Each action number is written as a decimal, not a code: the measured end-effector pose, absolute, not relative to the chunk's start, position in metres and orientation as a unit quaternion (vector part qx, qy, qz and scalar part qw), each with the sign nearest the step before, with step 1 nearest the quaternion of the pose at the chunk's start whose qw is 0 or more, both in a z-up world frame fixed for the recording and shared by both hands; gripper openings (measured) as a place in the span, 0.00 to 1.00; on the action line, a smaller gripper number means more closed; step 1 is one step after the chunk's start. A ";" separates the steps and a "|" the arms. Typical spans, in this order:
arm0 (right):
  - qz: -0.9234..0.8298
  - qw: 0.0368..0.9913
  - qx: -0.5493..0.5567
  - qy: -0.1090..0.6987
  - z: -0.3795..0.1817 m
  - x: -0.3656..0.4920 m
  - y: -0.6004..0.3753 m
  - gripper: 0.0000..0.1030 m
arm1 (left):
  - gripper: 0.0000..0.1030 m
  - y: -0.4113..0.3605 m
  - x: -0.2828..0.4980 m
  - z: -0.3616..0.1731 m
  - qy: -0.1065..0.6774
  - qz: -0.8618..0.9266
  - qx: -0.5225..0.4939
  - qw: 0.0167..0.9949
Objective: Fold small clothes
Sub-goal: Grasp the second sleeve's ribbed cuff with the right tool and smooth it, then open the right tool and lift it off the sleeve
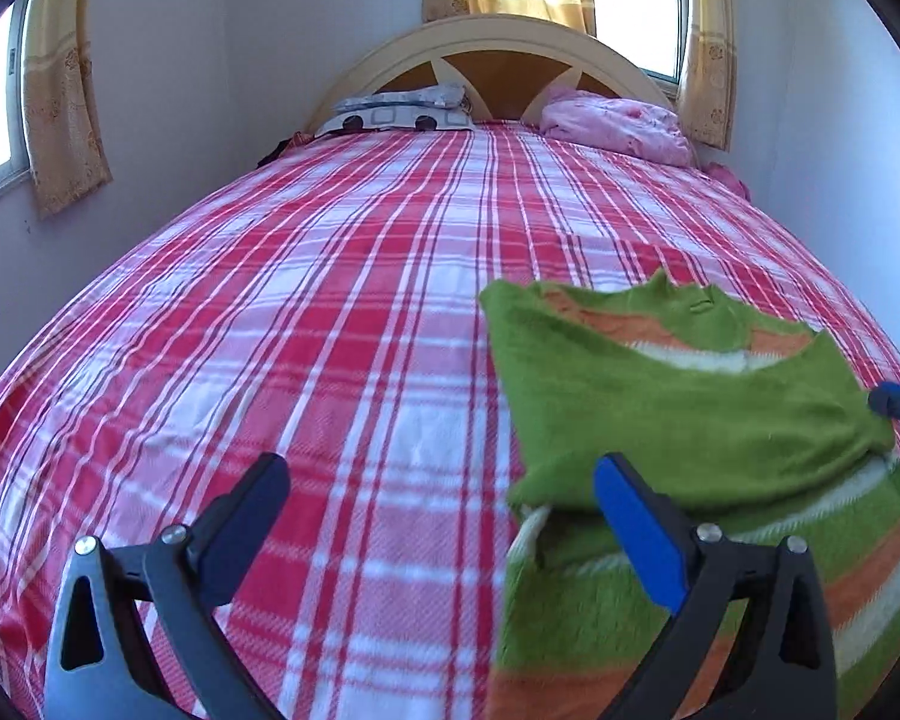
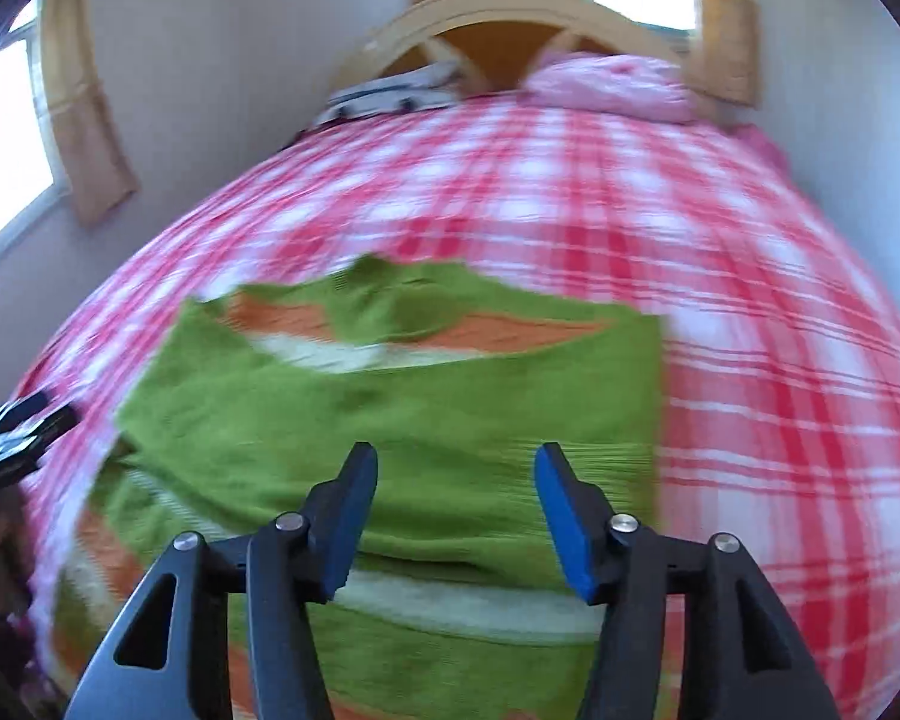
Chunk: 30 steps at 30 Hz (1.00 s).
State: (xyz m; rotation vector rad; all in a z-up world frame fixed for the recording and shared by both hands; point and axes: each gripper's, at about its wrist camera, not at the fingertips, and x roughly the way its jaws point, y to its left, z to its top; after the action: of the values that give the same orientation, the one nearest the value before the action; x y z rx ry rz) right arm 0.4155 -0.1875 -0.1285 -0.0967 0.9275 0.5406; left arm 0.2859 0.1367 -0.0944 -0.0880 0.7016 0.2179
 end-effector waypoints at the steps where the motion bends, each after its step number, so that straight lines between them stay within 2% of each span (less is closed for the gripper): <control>1: 0.268 0.853 -0.050 0.445 -0.134 0.416 -0.177 0.54 | 1.00 0.134 0.294 -0.096 0.345 0.107 -0.041 0.931; 8: 0.258 0.831 -0.063 0.488 -0.177 0.423 -0.163 0.54 | 1.00 0.121 0.321 -0.129 0.385 0.107 -0.030 0.916; 13: 0.259 0.837 -0.075 0.477 -0.181 0.419 -0.169 0.55 | 1.00 0.123 0.325 -0.138 0.409 0.099 -0.046 0.906; 30: 0.244 0.846 -0.058 0.470 -0.180 0.414 -0.188 0.55 | 1.00 0.119 0.321 -0.138 0.416 0.087 -0.044 0.904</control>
State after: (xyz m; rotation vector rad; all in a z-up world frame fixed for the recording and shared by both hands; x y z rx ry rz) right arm 0.4139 -0.1875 -0.1803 -0.1223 0.9924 0.5153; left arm 0.3205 0.1192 -0.1381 -0.0905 0.8589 0.1796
